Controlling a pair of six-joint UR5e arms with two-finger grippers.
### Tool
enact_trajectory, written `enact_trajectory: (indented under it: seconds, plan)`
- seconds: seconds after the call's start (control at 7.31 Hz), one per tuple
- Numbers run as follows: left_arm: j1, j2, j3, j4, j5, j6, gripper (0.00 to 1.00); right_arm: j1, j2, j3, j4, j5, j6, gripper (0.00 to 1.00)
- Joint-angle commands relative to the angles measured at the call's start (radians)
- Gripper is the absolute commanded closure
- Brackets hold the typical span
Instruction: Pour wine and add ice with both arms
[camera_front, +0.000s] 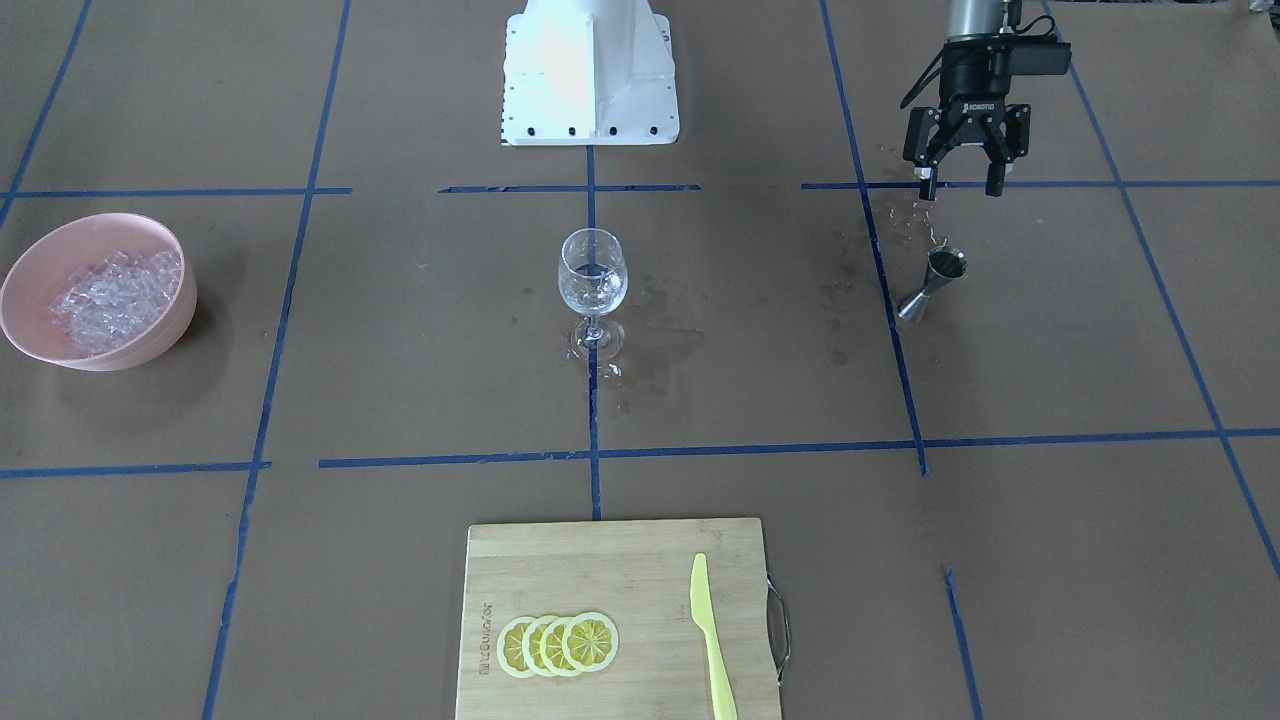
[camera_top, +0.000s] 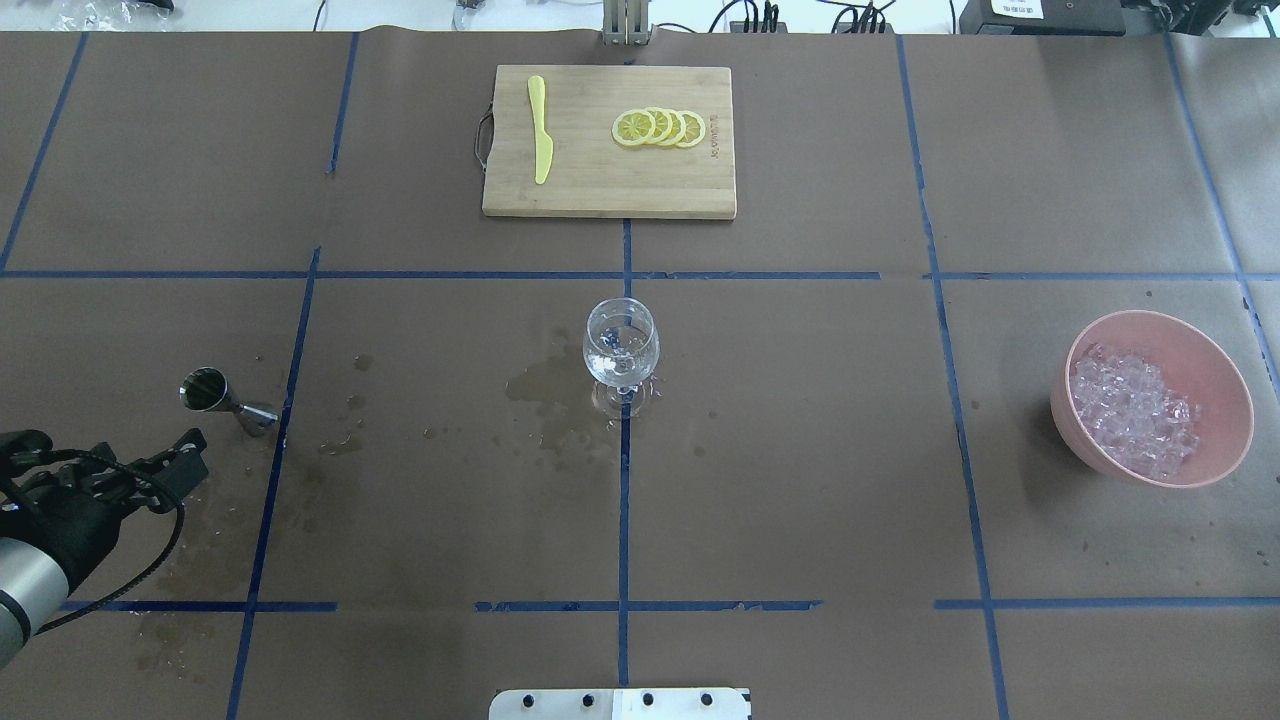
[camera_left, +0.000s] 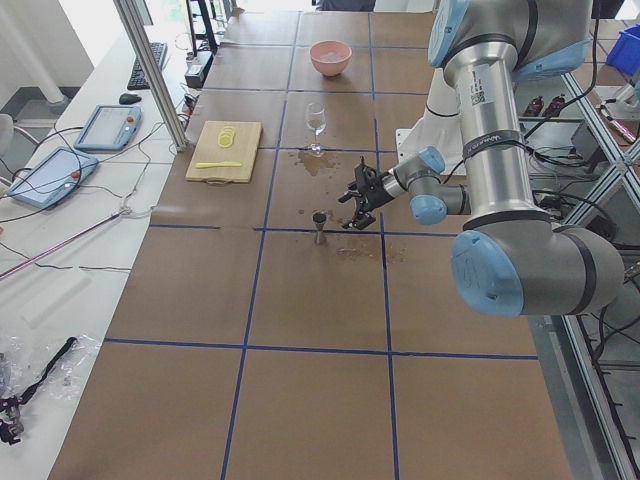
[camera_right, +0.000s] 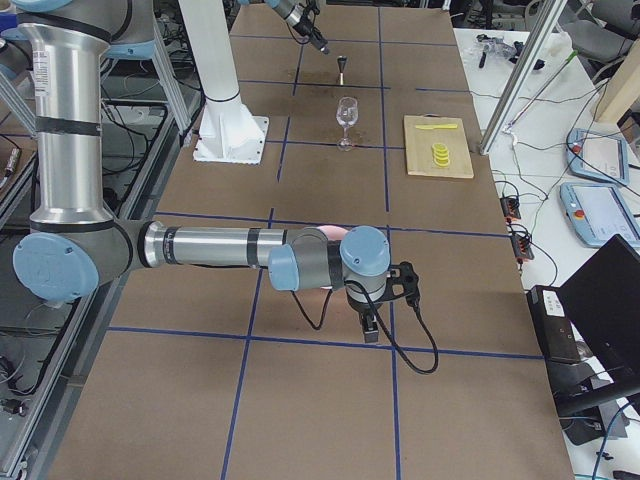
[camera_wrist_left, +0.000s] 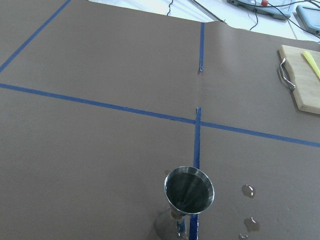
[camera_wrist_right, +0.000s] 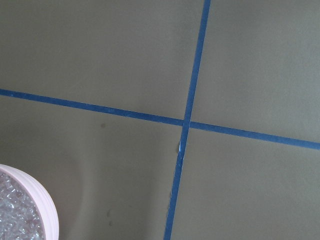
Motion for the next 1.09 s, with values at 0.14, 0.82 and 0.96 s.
enact_trajectory:
  seconds: [0.14, 0.82, 0.96]
  plan:
    - [0.048, -0.107, 0.163, 0.009, 0.189, -0.005, 0.01, -0.012, 0.005, 0.007, -0.003, 0.049, 0.127, 0.00]
    - [0.047, -0.268, 0.367, 0.014, 0.327, -0.005, 0.05, -0.018, 0.005, 0.015, -0.001, 0.057, 0.135, 0.00]
    - [0.047, -0.277, 0.378, 0.014, 0.353, -0.005, 0.07, -0.020, 0.010, 0.015, 0.000, 0.055, 0.156, 0.00]
